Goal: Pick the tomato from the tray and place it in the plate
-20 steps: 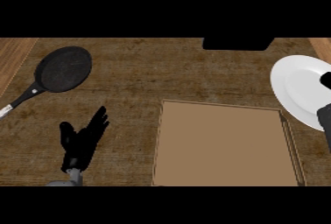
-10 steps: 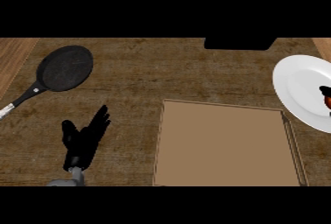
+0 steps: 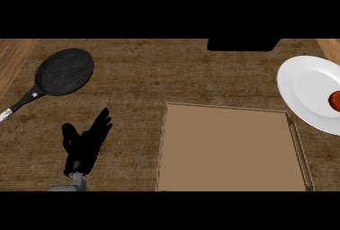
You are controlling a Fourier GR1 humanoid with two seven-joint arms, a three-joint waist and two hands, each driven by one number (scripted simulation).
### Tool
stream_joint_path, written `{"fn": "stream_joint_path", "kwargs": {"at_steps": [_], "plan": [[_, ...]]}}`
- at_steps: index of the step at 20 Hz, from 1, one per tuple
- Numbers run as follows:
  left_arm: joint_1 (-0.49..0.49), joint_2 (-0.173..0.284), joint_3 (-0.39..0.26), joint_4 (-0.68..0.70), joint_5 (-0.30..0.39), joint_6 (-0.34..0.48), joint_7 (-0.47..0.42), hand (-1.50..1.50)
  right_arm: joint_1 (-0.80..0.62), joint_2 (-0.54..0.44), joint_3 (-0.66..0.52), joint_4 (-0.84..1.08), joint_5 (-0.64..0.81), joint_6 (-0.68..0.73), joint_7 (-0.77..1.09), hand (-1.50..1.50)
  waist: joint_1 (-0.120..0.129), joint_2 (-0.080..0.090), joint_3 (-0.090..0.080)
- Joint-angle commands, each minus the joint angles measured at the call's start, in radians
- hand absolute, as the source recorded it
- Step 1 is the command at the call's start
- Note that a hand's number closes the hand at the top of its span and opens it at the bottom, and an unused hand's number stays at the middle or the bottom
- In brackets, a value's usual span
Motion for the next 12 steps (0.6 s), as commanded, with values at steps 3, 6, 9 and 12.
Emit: {"fn": "stream_joint_path", "kwargs": {"at_steps": [3,6,9,12], "plan": [[-0.011,0.022,0.032,0.021,0.021,-0.024,-0.009,0.0,0.051,0.045,-0.104,-0.053,-0.267,0.153,-0.275,-1.5,-0.011,-0.007,-0.005],[0.049,0.01,0.006,-0.009,-0.002,-0.01,-0.013,0.0,0.137,0.04,-0.119,-0.073,-0.347,0.311,-0.342,-1.5,-0.02,-0.013,-0.007],[0.093,0.014,0.004,-0.033,-0.003,-0.018,-0.027,0.0,0.2,0.13,-0.079,-0.13,-0.378,0.346,-0.37,-1.5,-0.023,-0.017,-0.009],[0.082,0.028,0.05,0.034,0.018,-0.031,-0.069,0.0,0.331,0.188,-0.038,-0.273,-0.395,0.449,-0.346,-1.5,-0.038,-0.02,-0.011]]}}
